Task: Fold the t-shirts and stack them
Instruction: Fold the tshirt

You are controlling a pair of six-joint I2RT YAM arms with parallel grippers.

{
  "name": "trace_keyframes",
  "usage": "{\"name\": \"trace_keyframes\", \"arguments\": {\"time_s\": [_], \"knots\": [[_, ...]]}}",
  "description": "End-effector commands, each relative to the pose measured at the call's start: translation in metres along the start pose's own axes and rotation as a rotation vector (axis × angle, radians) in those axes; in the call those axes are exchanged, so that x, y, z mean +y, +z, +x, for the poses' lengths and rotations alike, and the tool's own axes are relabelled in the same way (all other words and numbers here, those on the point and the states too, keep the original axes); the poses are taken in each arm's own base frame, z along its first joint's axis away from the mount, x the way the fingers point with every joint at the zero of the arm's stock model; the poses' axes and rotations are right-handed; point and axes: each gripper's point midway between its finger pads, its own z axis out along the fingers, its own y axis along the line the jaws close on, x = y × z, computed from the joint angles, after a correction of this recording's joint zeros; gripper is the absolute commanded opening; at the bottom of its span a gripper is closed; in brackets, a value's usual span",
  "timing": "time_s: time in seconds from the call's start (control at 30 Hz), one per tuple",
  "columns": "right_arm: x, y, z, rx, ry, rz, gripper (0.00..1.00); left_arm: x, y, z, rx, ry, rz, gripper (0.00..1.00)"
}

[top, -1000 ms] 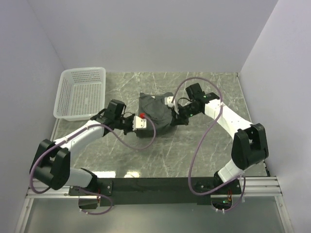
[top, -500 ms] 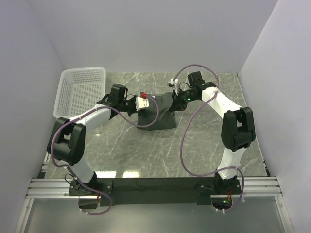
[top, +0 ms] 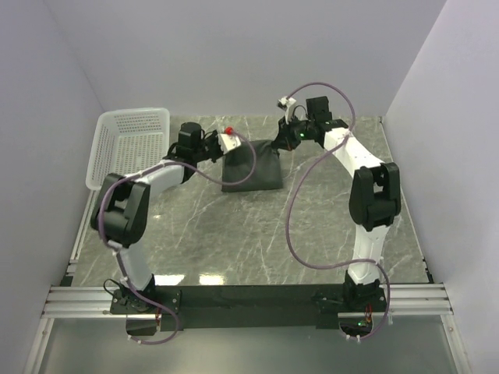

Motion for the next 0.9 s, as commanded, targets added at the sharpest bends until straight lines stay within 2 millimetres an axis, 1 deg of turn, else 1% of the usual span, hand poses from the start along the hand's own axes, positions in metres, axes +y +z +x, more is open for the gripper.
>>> {"name": "trace_keyframes", "arguments": {"time_s": [0.0,0.03,0.07,0.1,0.13,0.2,0.27,0.3,0.33,0.37,0.4,0.47,0.5,0.53,0.6,0.7,0.73,0.77,0.8,0.83,0.87], "knots": [[-0.036,0.009,-0.030,-0.070,0.032,0.117,0.00,0.044,0.021,0.000,-0.013,-0.015,-0.144,0.00],[-0.049,0.016,-0.028,-0.062,0.055,0.156,0.00,0.043,0.029,0.018,0.029,-0.033,-0.154,0.00],[-0.057,0.019,-0.027,-0.058,0.062,0.177,0.00,0.047,0.033,0.020,0.041,-0.034,-0.154,0.00],[-0.061,0.022,-0.027,-0.055,0.066,0.189,0.00,0.047,0.037,0.024,0.050,-0.037,-0.152,0.00],[-0.070,0.029,-0.025,-0.050,0.071,0.201,0.00,0.043,0.042,0.035,0.071,-0.044,-0.145,0.00],[-0.076,0.033,-0.022,-0.033,0.080,0.212,0.00,0.046,0.045,0.040,0.090,-0.044,-0.150,0.00],[-0.086,0.039,-0.025,-0.027,0.089,0.233,0.00,0.046,0.048,0.048,0.111,-0.046,-0.149,0.00],[-0.088,0.040,-0.024,-0.016,0.101,0.235,0.00,0.048,0.050,0.048,0.113,-0.040,-0.152,0.00],[-0.090,0.043,-0.028,-0.022,0.097,0.239,0.00,0.047,0.051,0.054,0.128,-0.050,-0.149,0.00],[-0.092,0.044,-0.029,-0.020,0.097,0.247,0.00,0.047,0.052,0.056,0.134,-0.052,-0.152,0.00],[-0.093,0.045,-0.028,-0.011,0.100,0.256,0.00,0.052,0.053,0.057,0.140,-0.050,-0.165,0.00],[-0.095,0.047,-0.030,-0.008,0.096,0.261,0.00,0.050,0.055,0.062,0.153,-0.059,-0.157,0.00],[-0.094,0.049,-0.029,-0.004,0.095,0.262,0.00,0.053,0.056,0.060,0.149,-0.057,-0.157,0.00],[-0.094,0.048,-0.029,-0.003,0.093,0.265,0.00,0.051,0.059,0.064,0.155,-0.060,-0.147,0.00],[-0.093,0.049,-0.030,-0.005,0.093,0.269,0.00,0.051,0.061,0.065,0.160,-0.065,-0.142,0.00],[-0.097,0.050,-0.029,-0.001,0.104,0.292,0.00,0.052,0.062,0.066,0.160,-0.075,-0.150,0.01],[-0.099,0.050,-0.030,-0.002,0.112,0.306,0.04,0.052,0.062,0.067,0.164,-0.078,-0.151,0.01],[-0.099,0.051,-0.030,-0.002,0.116,0.315,0.14,0.054,0.062,0.066,0.163,-0.084,-0.159,0.03],[-0.101,0.051,-0.031,-0.005,0.118,0.323,0.20,0.057,0.062,0.064,0.162,-0.089,-0.174,0.08],[-0.102,0.052,-0.032,-0.005,0.119,0.338,0.29,0.061,0.060,0.065,0.171,-0.098,-0.198,0.13],[-0.102,0.052,-0.033,-0.007,0.120,0.348,0.43,0.065,0.059,0.063,0.171,-0.105,-0.217,0.26]]}}
